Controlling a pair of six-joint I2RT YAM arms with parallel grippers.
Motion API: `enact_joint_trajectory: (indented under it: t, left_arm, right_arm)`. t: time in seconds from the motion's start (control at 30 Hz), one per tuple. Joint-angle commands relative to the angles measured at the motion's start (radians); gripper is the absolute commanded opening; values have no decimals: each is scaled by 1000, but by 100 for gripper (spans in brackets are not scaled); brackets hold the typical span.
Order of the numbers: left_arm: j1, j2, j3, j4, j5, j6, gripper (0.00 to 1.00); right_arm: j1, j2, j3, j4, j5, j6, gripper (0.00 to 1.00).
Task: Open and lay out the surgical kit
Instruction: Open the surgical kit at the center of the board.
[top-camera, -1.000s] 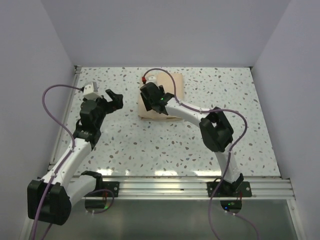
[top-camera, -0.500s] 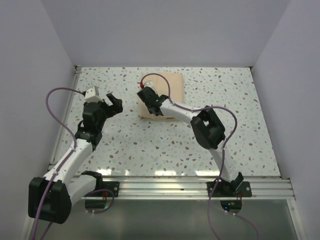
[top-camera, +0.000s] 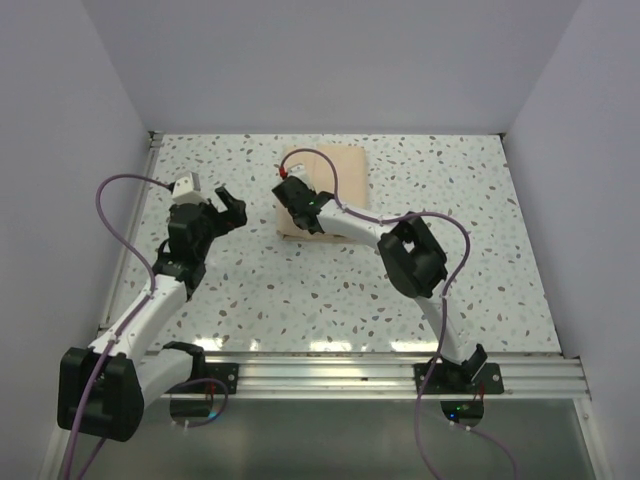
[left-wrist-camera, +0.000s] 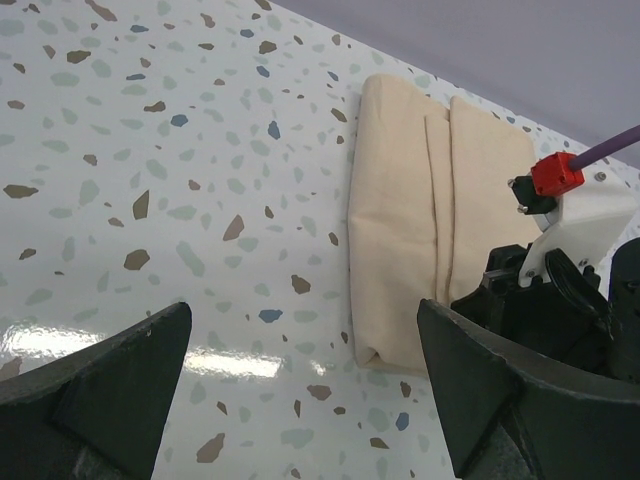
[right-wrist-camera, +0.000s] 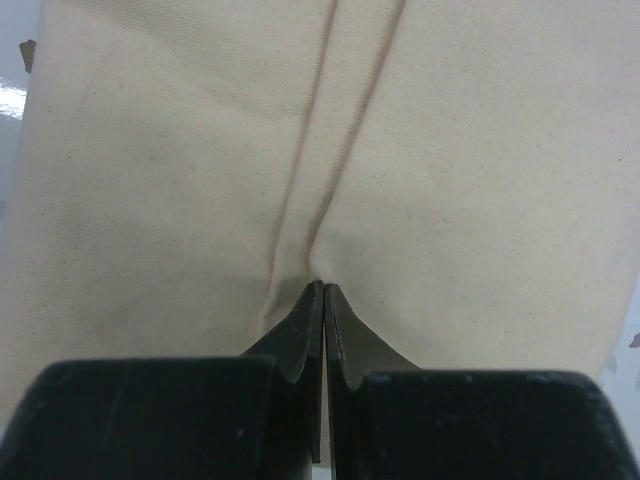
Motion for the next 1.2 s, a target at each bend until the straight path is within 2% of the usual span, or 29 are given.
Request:
enact_joint_trajectory:
  t: [0.0, 0.4, 0.57, 0.67, 0.8, 0.87, 1.0, 1.17]
  left_arm:
    - [1, -2, 0, 29, -9, 11, 100]
    - [1, 8, 0, 36, 1, 8, 100]
    - [1, 14, 0, 38, 8, 7, 100]
    - [1, 15, 0, 39, 17, 7, 100]
    - [1, 24, -5, 52, 35, 4, 100]
    - [-1, 31, -8, 64, 46, 4, 100]
    - [-2, 72, -5, 95, 74, 14, 100]
    - [-62, 147, 38, 98, 60, 57, 100]
  right_arm:
    - [-3, -96, 32, -14, 79, -12, 0]
    - [-26, -260, -29, 48, 147, -36, 0]
    - [-101, -318, -109, 41, 170, 25, 0]
    - [-202, -378, -233, 17, 210, 151, 0]
    - [-418, -435, -431, 18, 153, 304, 0]
    - [-469, -454, -515, 43, 133, 332, 0]
    - [-548, -441, -569, 60, 130, 350, 0]
    - [-606, -372, -525, -16, 89, 405, 0]
